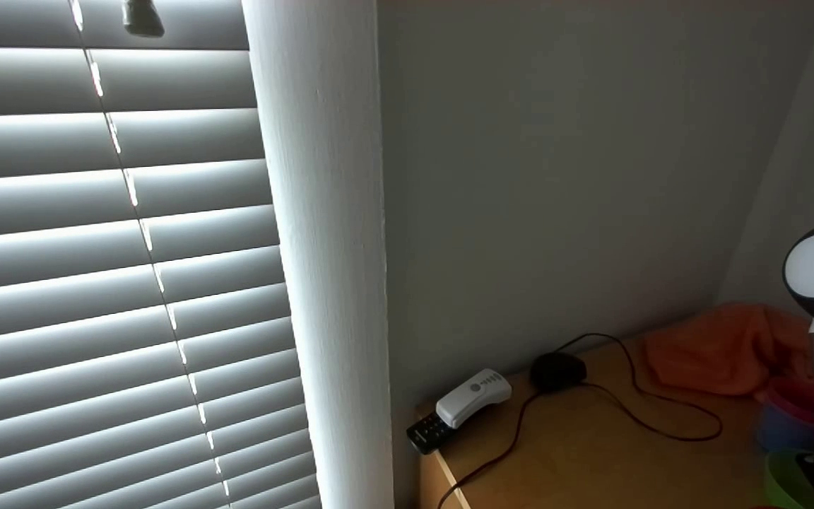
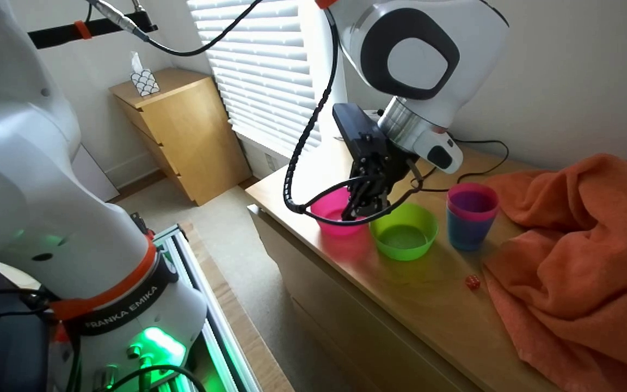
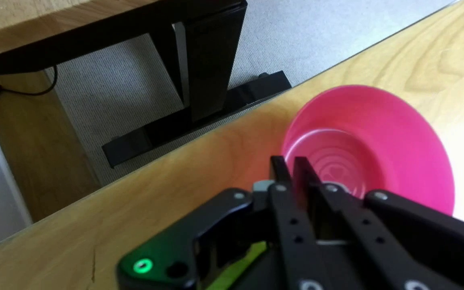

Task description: Unstack the bowls on the chest

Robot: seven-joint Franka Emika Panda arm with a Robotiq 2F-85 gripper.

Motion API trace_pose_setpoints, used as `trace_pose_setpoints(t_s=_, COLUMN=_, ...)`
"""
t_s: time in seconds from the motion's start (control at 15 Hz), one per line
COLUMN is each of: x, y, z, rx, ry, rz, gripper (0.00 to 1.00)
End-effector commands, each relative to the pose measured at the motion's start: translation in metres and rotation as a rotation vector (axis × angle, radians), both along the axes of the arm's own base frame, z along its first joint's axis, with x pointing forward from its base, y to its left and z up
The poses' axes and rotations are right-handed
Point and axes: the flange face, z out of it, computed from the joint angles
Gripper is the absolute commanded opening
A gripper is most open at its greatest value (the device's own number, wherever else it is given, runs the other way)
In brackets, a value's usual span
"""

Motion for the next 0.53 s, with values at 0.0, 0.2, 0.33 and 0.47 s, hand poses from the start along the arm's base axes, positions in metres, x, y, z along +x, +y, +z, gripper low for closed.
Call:
trace_pose_setpoints(t_s=0.0, x=0.000, y=-0.006, z=0.001, rx=-0.005, ry=-0.009, rz=-0.008, gripper=0.43)
trace_pose_setpoints(t_s=0.2, x=-0.003, y=-0.004, z=0.016, rx=0.016, ry=-0.027, rz=-0.006, gripper=0.65)
trace_pose_setpoints(t_s=0.33, x=-0.009, y=-0.002, z=0.036, rx=0.001, ry=-0.060, rz=0.000, gripper=0.80)
trace_pose_setpoints(t_s=0.47, x=-0.013, y=-0.003, z=0.060, rx=-0.014, ry=-0.111, rz=0.000, gripper=0.94)
